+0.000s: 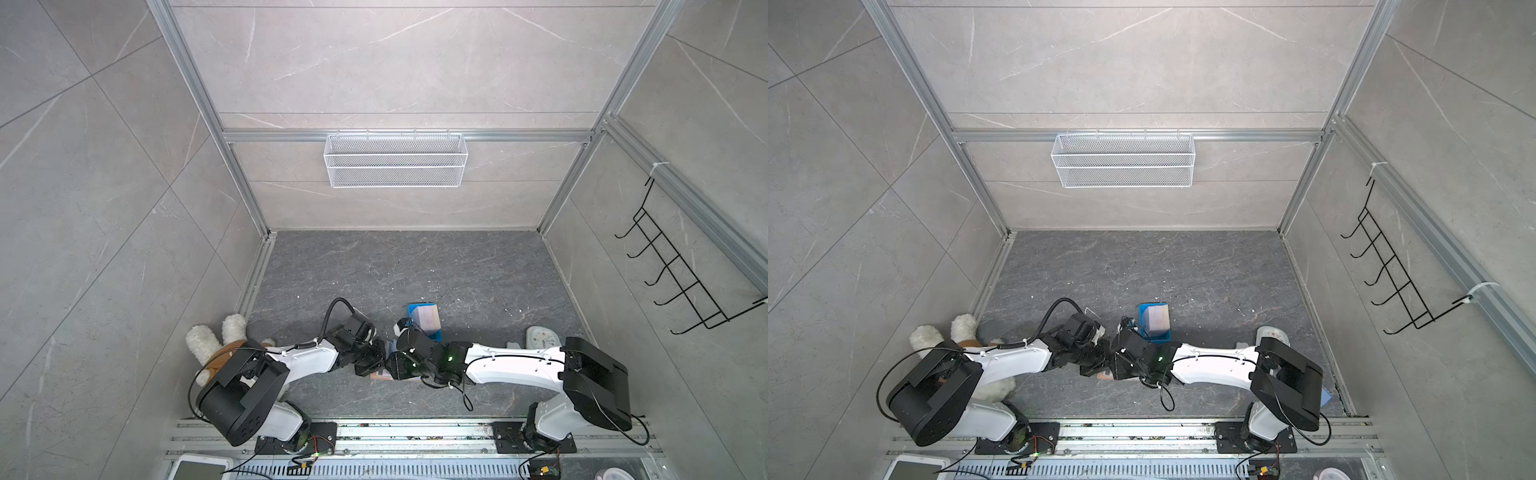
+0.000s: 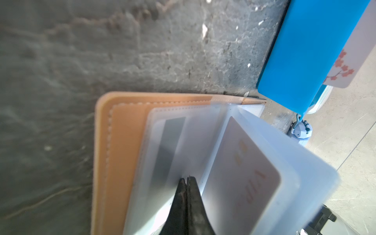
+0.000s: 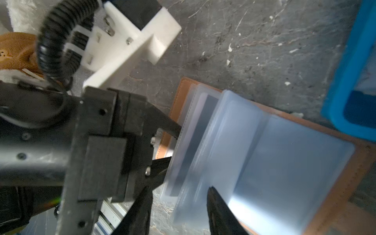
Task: Insert credit cards into a card holder
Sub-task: Turn over the card slot in the card holder.
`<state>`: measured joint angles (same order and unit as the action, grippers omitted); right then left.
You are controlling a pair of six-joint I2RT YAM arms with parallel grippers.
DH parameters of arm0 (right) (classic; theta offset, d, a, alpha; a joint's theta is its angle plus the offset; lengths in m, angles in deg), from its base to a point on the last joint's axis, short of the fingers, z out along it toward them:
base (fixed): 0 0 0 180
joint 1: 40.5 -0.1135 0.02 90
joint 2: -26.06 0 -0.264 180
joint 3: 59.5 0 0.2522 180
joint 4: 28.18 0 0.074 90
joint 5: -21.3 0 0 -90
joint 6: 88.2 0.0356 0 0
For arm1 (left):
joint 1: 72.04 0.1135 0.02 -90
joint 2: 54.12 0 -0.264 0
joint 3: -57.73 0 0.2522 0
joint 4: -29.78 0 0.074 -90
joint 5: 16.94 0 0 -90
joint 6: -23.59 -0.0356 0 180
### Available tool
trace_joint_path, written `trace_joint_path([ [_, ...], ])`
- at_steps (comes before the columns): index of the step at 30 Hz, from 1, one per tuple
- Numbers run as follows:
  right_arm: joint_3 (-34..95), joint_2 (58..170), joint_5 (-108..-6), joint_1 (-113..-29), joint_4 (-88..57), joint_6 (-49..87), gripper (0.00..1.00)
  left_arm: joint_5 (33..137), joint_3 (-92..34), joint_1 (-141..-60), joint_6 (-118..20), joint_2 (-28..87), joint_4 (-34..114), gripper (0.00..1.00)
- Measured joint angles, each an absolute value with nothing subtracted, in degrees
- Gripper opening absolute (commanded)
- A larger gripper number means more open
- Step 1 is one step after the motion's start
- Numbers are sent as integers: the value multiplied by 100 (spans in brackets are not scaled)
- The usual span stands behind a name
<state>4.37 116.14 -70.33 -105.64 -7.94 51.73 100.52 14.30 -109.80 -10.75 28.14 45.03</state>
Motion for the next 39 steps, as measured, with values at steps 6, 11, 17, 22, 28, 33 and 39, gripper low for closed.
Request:
trace_joint_path([
  [6, 420, 11413, -7612, -10573, -193, 5385, 49, 10061, 1443, -10958, -1095, 2781, 4516, 2],
  [11, 243, 10978, -7992, -10575, 264, 5514, 49, 10059, 1471, -10897, -1108, 2705, 4545, 1],
  [17, 59, 10550, -8075, -10573, 439, 5461, 52, 10063, 1471, -10862, -1154, 2639, 4608, 2],
  [22, 308, 10834, -7811, -10582, 369, 5249, 55, 10065, 1471, -10864, -1174, 2639, 4610, 2],
  [28, 640, 11472, -7470, -10649, 78, 5096, 57, 10067, 1469, -10862, -1204, 2639, 4613, 2],
  [33, 691, 11723, -7227, -10667, -101, 5018, 57, 10072, 1469, -10862, -1207, 2639, 4613, 2],
  [39, 811, 11948, -7114, -10697, -144, 4996, 58, 10078, 1451, -10862, -1207, 2639, 4610, 2],
])
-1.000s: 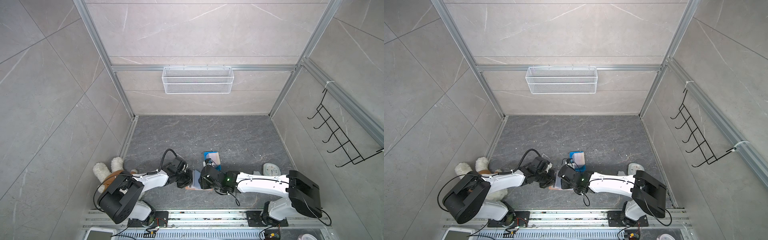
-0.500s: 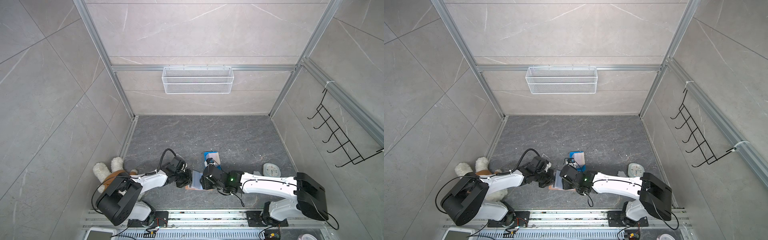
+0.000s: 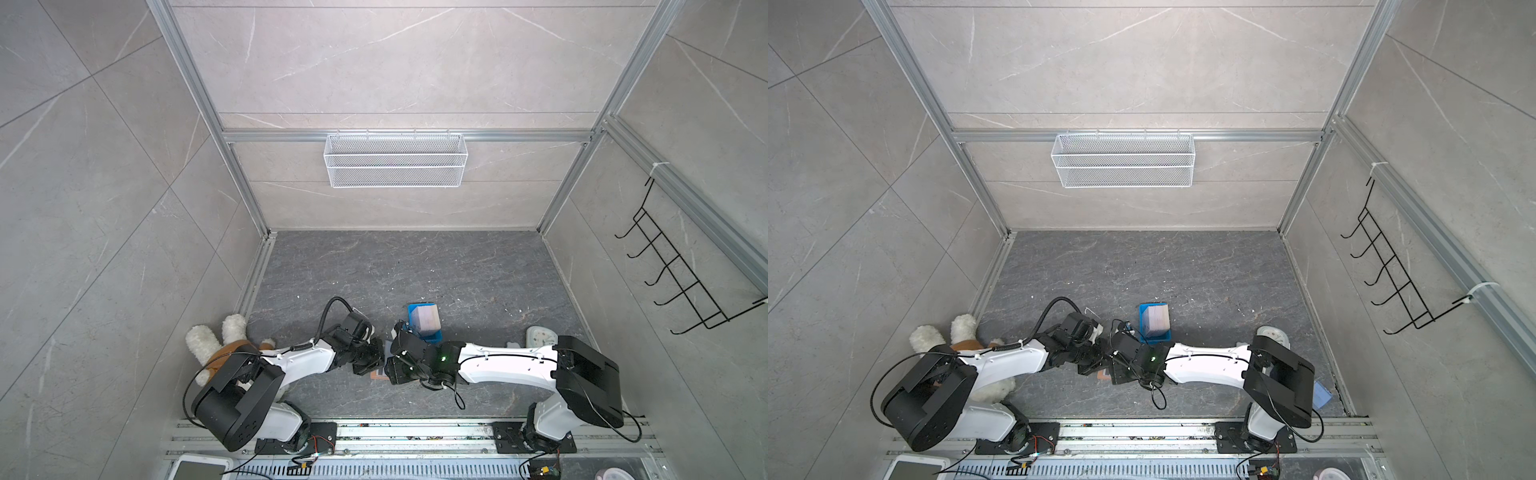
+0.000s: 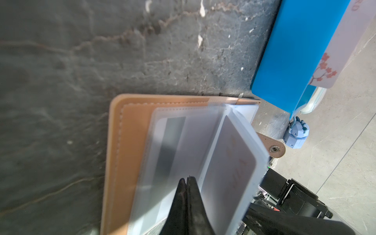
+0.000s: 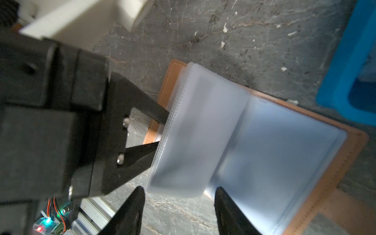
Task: Insert credit cards into a card holder
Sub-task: Turn over the card slot in the card holder.
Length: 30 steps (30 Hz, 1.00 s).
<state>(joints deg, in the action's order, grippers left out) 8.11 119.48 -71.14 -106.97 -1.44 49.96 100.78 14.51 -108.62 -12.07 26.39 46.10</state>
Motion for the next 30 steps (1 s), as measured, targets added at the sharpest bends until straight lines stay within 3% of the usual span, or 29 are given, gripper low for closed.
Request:
trace_joint_path([
  [22, 771, 12136, -7595, -10697, 148, 5300, 54, 10085, 1451, -10862, -1207, 2648, 4608, 2],
  [30, 437, 11669, -8139, -10697, 682, 5608, 54, 10013, 1451, -10851, -1255, 2482, 4840, 2],
])
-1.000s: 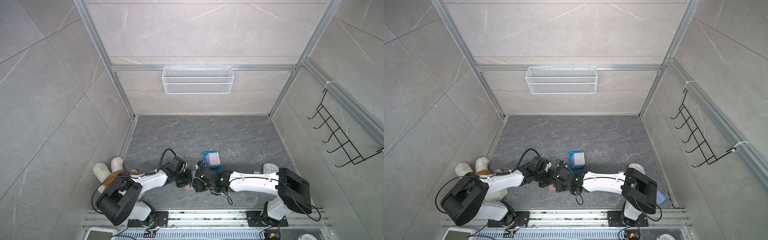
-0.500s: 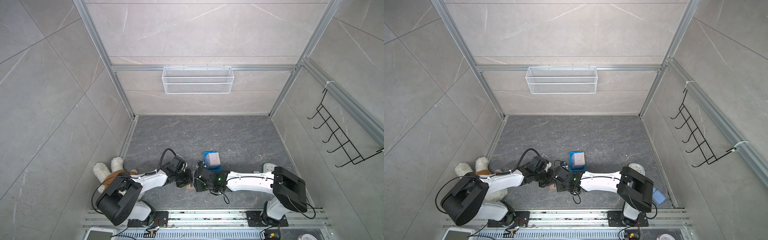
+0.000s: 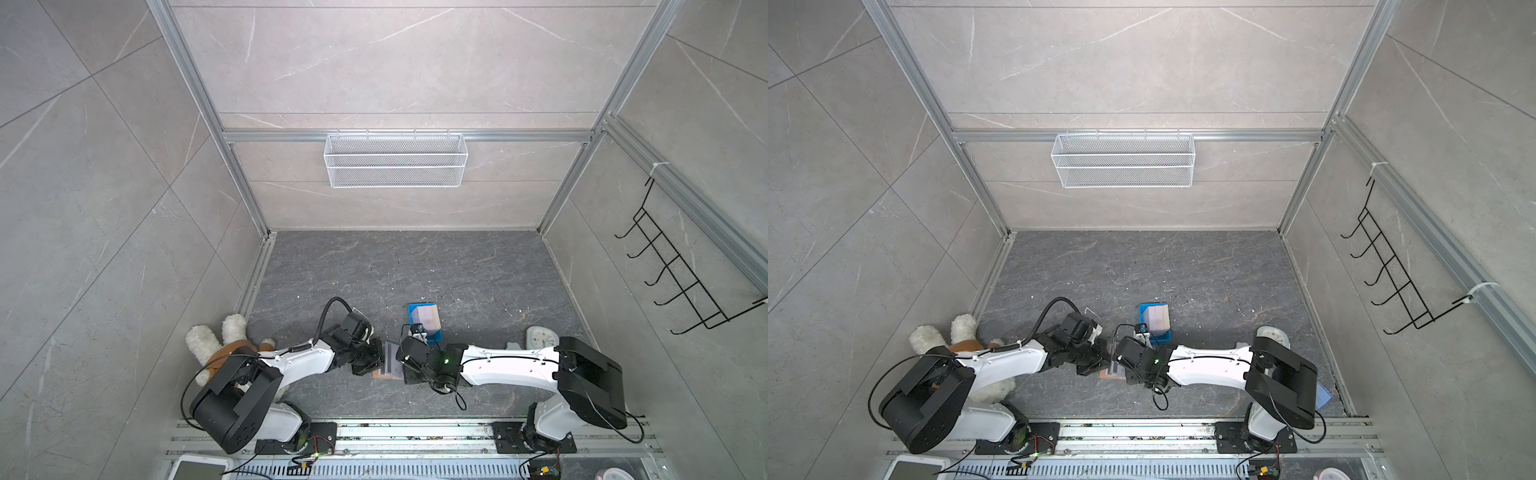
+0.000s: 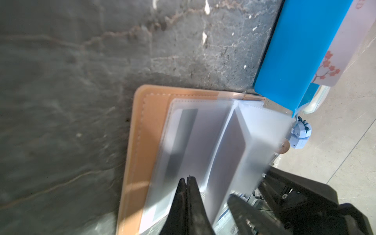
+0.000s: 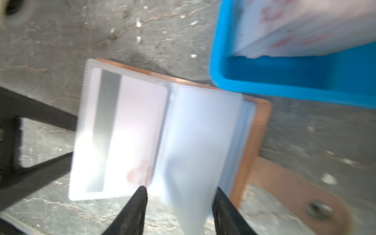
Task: Insert credit cards into a card holder
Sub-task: Turn over the card slot in the card holder, then pick up the credit card from the storage box.
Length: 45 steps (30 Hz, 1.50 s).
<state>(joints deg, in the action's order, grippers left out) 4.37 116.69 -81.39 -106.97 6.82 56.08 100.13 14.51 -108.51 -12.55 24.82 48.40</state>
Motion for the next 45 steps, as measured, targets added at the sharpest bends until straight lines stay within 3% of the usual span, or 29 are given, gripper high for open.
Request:
trace_joint_path([
  [18, -341, 9793, -8910, -10413, 1584, 5564, 53, 9602, 1312, -10116, -1808, 799, 6372, 11],
  [30, -612, 8631, -7986, -8352, 1171, 4261, 58, 9412, 575, -10335, -1790, 1313, 6062, 16],
  [32, -612, 8587, -7691, -7957, 988, 4065, 64, 9388, 415, -10398, -1790, 1494, 5963, 16],
  [38, -424, 8729, -6729, -6872, 520, 3575, 96, 9243, 109, -10549, -1794, 2019, 5609, 16],
  [45, 358, 9258, -6185, -6483, 293, 3302, 100, 9237, -85, -10560, -1882, 2670, 5168, 16],
])
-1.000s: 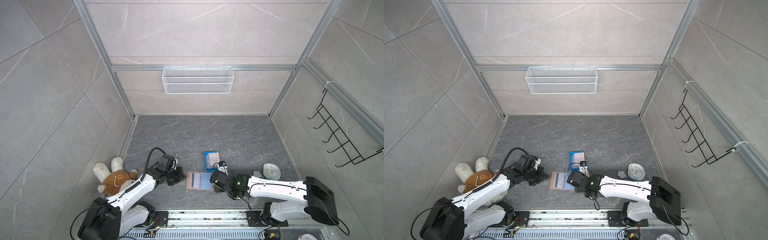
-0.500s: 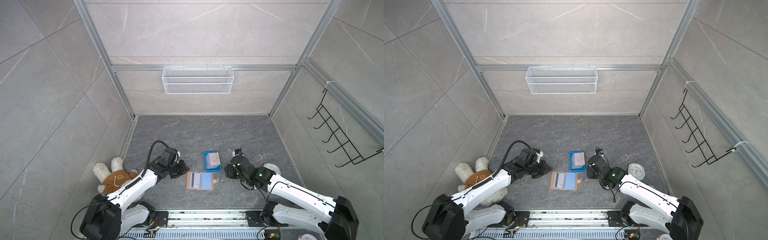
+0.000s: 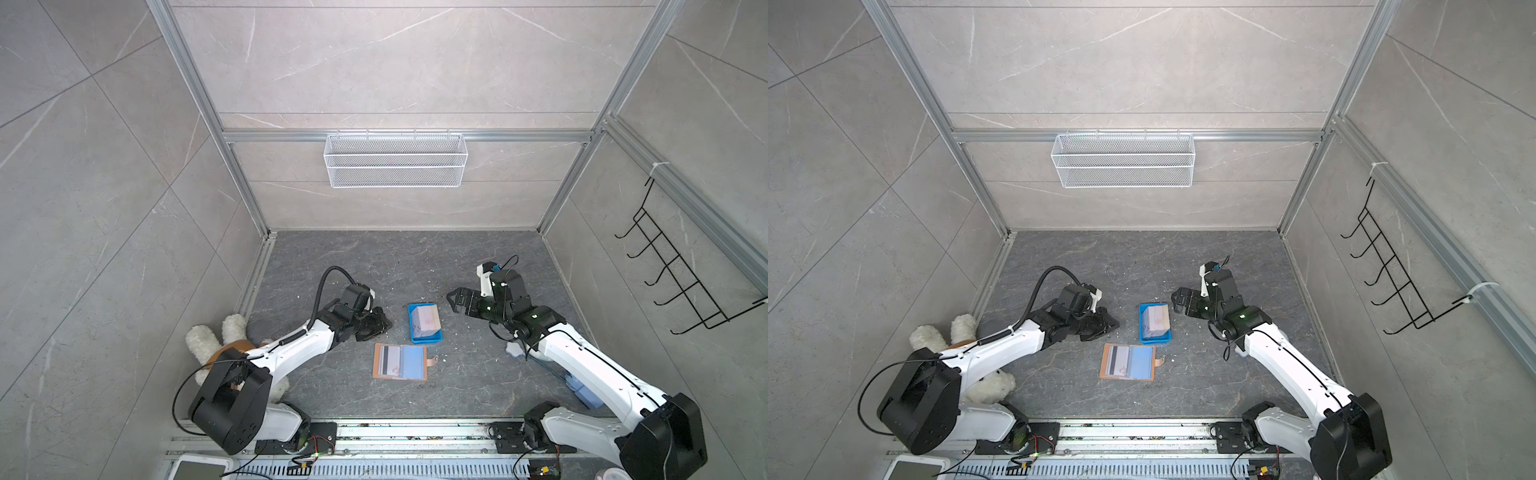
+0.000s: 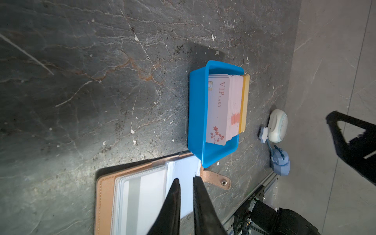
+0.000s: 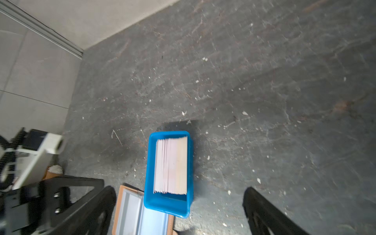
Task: Insert credit cards into a card holder
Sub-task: Pick up the credit card from the storage box.
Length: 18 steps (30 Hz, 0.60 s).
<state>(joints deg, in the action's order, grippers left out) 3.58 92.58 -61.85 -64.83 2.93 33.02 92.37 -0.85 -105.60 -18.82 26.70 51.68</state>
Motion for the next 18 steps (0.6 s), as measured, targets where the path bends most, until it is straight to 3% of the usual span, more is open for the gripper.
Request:
trace_joint_path([
  [18, 579, 9922, -6530, -6553, 236, 3304, 96, 9632, -1075, -10523, -2682, 3629, 5076, 16],
])
